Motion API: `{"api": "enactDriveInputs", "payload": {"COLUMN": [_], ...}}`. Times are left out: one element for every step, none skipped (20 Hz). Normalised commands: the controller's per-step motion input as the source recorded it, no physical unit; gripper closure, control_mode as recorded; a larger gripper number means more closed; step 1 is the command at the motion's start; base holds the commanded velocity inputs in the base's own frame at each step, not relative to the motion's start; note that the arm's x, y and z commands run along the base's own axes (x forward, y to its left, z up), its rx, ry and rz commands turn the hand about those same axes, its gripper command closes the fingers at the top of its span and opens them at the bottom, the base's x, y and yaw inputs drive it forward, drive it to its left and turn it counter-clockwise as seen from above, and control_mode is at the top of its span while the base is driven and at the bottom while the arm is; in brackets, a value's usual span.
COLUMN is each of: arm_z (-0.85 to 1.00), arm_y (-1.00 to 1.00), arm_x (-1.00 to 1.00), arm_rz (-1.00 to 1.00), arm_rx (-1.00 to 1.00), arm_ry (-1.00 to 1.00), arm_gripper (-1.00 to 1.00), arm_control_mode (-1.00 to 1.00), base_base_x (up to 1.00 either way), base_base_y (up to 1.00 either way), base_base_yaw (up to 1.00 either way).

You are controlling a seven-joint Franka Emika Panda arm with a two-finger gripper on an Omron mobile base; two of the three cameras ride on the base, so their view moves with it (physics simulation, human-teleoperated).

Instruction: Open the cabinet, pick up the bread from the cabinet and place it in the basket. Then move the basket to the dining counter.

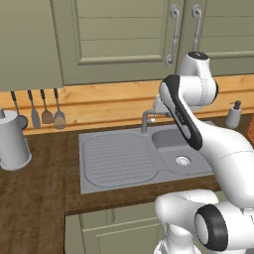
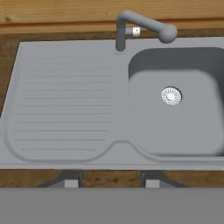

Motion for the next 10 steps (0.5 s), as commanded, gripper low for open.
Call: {"api": "enactDriveInputs", "payload": {"arm_z": [0.0,0.0,0.0,0.0,0.0,0.0,0.0,0.0,0.0,0.0], "arm_y": [0.0,0.0,0.0,0.0,0.0,0.0,0.0,0.0,0.0,0.0], "arm_x": [0.0,0.0,0.0,0.0,0.0,0.0,0.0,0.0,0.0,0.0], "arm_rz": [0.0,0.0,0.0,0.0,0.0,0.0,0.0,0.0,0.0,0.0], "arm_rx": [0.0,0.0,0.0,0.0,0.0,0.0,0.0,0.0,0.0,0.0], "arm_ry": [0.0,0.0,0.0,0.0,0.0,0.0,0.0,0.0,0.0,0.0], "arm_gripper": [-1.0,-1.0,-1.0,-1.0,-1.0,-1.0,-1.0,-1.0,-1.0,-1.0], "arm_control_mode": [-1.0,-1.0,-1.0,-1.0,-1.0,-1.0,-1.0,-1.0,-1.0,-1.0], "base_base_x": [0.0,0.0,0.0,0.0,0.0,0.0,0.0,0.0,0.0,0.0], "base_base_y": [0.0,0.0,0.0,0.0,0.0,0.0,0.0,0.0,0.0,0.0], "base_base_yaw": [0.0,0.0,0.0,0.0,0.0,0.0,0.0,0.0,0.0,0.0]}}
